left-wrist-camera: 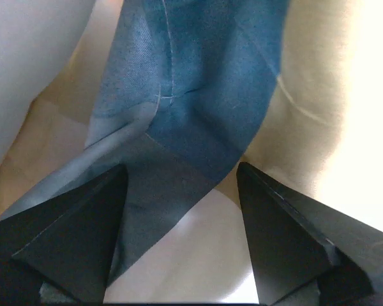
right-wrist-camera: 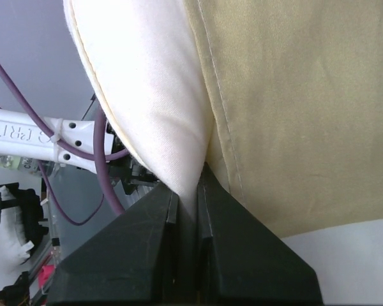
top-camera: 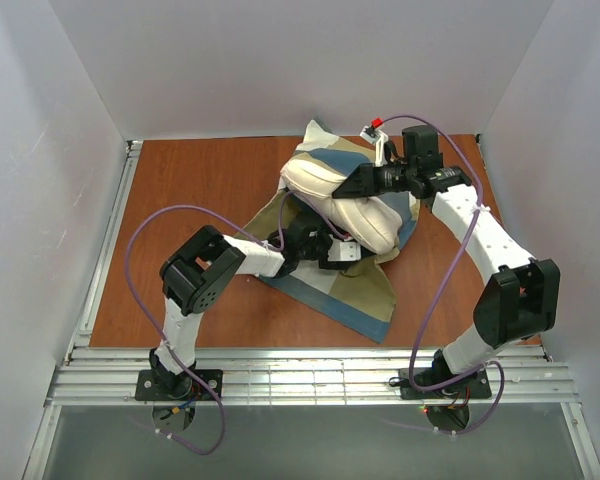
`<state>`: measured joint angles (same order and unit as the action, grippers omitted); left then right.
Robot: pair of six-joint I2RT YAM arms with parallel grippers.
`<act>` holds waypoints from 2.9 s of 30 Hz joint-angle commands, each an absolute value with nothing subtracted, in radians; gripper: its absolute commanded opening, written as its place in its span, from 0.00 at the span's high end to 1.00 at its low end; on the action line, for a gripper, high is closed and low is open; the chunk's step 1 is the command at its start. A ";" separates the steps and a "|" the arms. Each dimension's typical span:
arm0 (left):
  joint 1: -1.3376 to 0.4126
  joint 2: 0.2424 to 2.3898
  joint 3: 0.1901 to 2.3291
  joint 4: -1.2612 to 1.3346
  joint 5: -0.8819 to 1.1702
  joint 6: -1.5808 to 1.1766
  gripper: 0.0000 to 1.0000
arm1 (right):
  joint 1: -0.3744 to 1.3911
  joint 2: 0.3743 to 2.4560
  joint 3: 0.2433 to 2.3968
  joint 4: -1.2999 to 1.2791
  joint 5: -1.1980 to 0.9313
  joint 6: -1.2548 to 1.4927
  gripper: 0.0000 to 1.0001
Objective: Put the pillow into the pillowcase
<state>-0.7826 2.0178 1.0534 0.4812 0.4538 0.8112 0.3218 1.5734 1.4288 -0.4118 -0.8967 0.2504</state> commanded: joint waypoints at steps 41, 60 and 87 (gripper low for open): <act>-0.928 1.564 0.993 -0.296 0.787 0.944 1.00 | 0.270 1.558 1.344 -0.403 -0.829 0.038 0.99; -0.925 1.471 1.175 -0.663 0.611 0.974 1.00 | 0.566 1.874 1.077 -0.529 -0.376 -0.479 0.99; -0.744 1.235 0.851 -0.637 0.272 0.750 1.00 | 0.520 1.798 0.962 -0.463 -0.193 -0.555 0.99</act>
